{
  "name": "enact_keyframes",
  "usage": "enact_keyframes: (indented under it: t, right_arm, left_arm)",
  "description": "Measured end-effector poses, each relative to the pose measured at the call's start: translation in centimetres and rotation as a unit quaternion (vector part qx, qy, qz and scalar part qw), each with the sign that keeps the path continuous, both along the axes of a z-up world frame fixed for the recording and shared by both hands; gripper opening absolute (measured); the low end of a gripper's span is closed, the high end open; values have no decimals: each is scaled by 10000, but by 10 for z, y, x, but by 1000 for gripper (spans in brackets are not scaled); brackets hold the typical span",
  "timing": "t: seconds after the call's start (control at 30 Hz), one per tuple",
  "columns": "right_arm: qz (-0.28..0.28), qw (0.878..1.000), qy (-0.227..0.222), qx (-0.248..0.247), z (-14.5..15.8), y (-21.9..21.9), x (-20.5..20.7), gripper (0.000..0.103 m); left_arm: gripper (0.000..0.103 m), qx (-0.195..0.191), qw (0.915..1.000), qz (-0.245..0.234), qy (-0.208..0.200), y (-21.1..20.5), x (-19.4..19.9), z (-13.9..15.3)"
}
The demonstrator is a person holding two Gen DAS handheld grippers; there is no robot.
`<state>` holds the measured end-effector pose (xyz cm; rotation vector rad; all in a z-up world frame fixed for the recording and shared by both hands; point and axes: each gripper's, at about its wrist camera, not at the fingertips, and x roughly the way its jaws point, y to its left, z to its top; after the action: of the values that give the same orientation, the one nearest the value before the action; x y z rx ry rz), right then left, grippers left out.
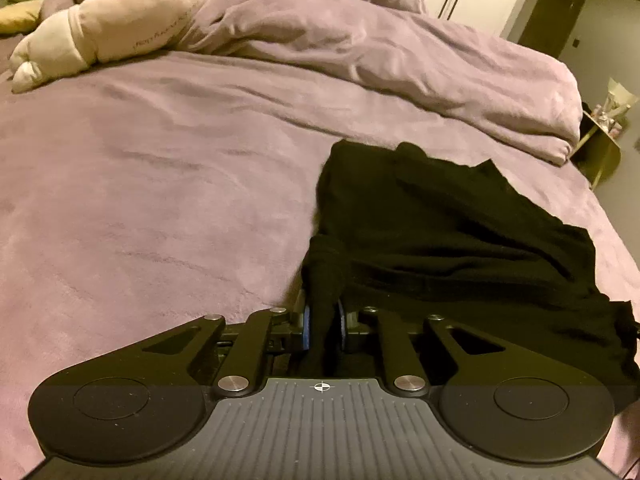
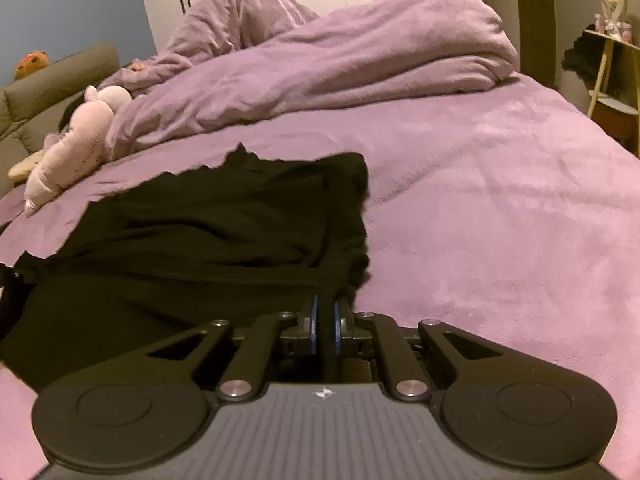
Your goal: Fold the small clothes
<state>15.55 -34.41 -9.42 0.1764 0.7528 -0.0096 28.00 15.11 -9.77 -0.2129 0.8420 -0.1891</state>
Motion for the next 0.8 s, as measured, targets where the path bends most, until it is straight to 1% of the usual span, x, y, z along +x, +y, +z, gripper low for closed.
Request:
enact_keyframes:
  t: [0.1,0.17,0.3,0.4,0.47,0.5,0.53,0.57,0.67,0.73,0.8]
  right_arm:
    - [32,9999,-167,4,12,5,-7,7]
    - [47,9997,-245,18,20,8,-10,6]
    - [82,9997,-237,71,24,11,-11,6]
    - [122,9997,-203,20,23,15,-10,6]
    - [131,9998,-149,-15,20,17,-8,6]
    - [124,9998,-114,-46,19,17,-7,6]
    - [125,9999,-53,-66,16,17,-5,7]
    - [104,9999,2,-76,14,16,-4,7]
    - [62,9998,197,-9,4,13,2,7]
    - [56,9994,337,-17,-2,13,6,8]
    - [71,9993,372,-46,-6,13,9,8]
  left_arm:
    - [16,85,9999,-5,-95,-1,-3,7]
    - [17,237,9996,-39,-179,-3,-6,9]
    - [17,258,9995,-79,-164,-1,-7,8]
    - [18,145,9997,-125,-120,1,-6,4]
    - [22,103,9998,-138,-75,1,-4,1]
    - [25,68,9998,-163,-90,1,-3,1]
    - [33,43,9998,-189,-106,0,-2,0]
    - [35,24,9997,-231,-96,-2,-1,-1]
    - [32,101,9995,-293,-111,-8,3,-2]
    - [21,125,9995,-257,-116,-10,5,-3]
    - [17,116,9996,-226,-123,-9,6,-2]
